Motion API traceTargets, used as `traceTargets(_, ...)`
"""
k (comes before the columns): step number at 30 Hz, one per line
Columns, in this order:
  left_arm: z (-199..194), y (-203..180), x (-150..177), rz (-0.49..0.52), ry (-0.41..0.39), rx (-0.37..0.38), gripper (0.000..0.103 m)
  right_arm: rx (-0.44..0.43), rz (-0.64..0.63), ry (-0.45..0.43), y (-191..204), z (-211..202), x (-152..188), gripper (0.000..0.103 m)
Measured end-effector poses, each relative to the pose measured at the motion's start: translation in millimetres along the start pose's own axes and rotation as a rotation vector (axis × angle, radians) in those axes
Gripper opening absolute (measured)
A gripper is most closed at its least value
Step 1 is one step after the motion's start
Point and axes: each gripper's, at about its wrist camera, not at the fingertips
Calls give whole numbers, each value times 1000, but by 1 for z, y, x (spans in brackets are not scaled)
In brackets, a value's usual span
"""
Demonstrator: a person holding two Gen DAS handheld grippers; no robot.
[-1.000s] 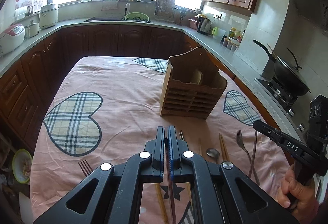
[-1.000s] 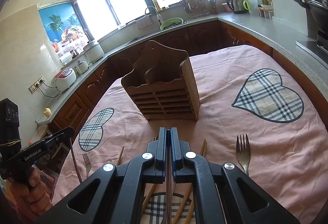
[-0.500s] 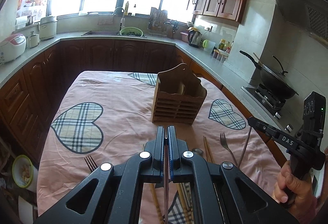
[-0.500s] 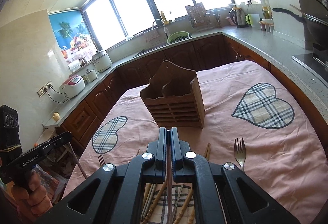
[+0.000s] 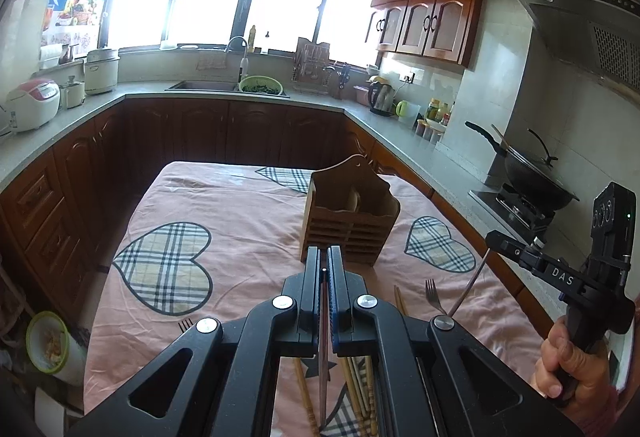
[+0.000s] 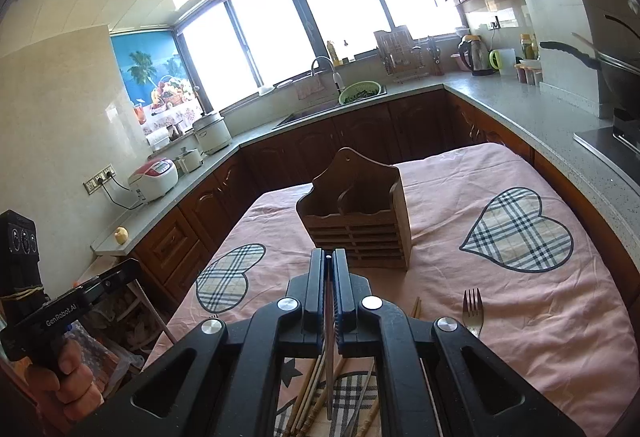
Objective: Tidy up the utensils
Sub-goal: 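Lift the held chopsticks with both tools and carry them over the wooden holder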
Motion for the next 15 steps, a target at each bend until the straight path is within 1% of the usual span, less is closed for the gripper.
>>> traceTargets(9, 15, 1, -22, -6, -55, -11, 2, 5, -7, -31, -5, 11, -19, 3)
traceTargets(15, 36, 2, -48, -21, -102, -9, 2, 16, -17, -80, -10, 18, -48, 3)
Point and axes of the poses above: each gripper's, at about its wrist camera, not at the fingertips, and z roughly the way its jaws point, y to its left, x to its underside, and after that the axes turned 6 degrees about -x, right-handed
